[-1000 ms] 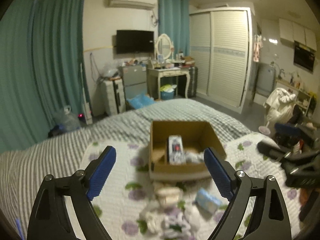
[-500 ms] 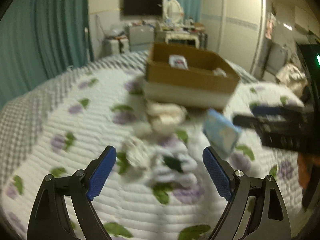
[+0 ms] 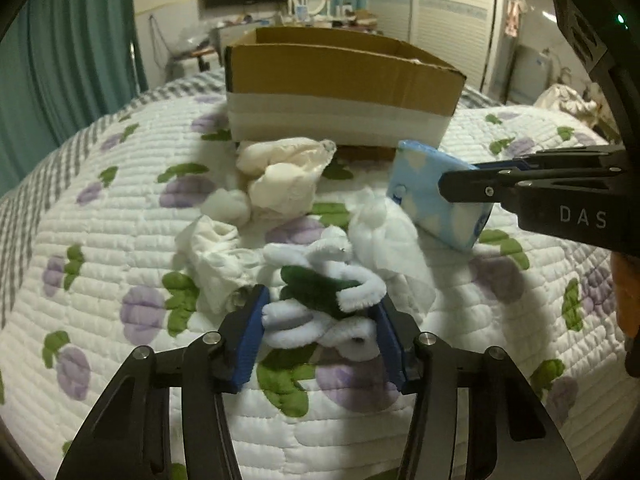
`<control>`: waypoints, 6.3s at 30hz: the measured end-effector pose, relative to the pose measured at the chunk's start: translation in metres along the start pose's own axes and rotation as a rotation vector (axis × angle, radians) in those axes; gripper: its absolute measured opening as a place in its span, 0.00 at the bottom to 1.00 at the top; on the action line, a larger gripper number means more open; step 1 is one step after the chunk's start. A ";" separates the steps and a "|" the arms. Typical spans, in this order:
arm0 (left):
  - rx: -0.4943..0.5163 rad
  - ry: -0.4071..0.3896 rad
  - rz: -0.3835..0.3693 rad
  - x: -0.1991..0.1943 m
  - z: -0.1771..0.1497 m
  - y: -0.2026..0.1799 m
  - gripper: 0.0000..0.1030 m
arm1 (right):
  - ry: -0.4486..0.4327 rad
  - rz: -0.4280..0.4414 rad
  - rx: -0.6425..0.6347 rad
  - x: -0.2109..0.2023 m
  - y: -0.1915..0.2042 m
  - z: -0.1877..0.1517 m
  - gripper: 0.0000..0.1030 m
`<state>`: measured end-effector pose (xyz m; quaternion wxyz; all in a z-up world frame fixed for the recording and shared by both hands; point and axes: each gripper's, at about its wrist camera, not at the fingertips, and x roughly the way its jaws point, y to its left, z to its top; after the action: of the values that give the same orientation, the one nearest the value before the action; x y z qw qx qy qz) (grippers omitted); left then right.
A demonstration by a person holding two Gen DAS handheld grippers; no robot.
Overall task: Organize soft objects
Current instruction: 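Grasp the blue tissue pack with the right tool while the left tool grasps the white fuzzy toy, then lower the blue pack and fuzzy toy into the box and open both tools, then grasp a white cloth with the right tool while the left tool grasps a white mesh item, then drop the white cloth and mesh item into the box with both tools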
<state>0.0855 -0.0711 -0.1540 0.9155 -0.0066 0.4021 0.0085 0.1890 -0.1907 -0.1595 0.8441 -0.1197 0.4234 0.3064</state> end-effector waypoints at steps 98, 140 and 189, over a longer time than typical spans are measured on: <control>-0.036 -0.288 0.071 -0.100 0.064 0.089 0.94 | -0.273 -0.159 0.156 -0.116 0.058 0.018 1.00; 0.013 -0.055 -0.164 -0.011 0.008 0.069 0.19 | -0.063 -0.079 0.117 -0.018 0.069 -0.007 0.26; 0.199 -0.156 -0.147 0.063 0.229 0.007 0.19 | -0.243 -0.150 0.202 0.010 -0.107 0.173 0.28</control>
<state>0.2961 -0.0593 -0.0454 0.9383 0.0553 0.3270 -0.0980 0.3709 -0.1906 -0.0674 0.9173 -0.0275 0.3370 0.2104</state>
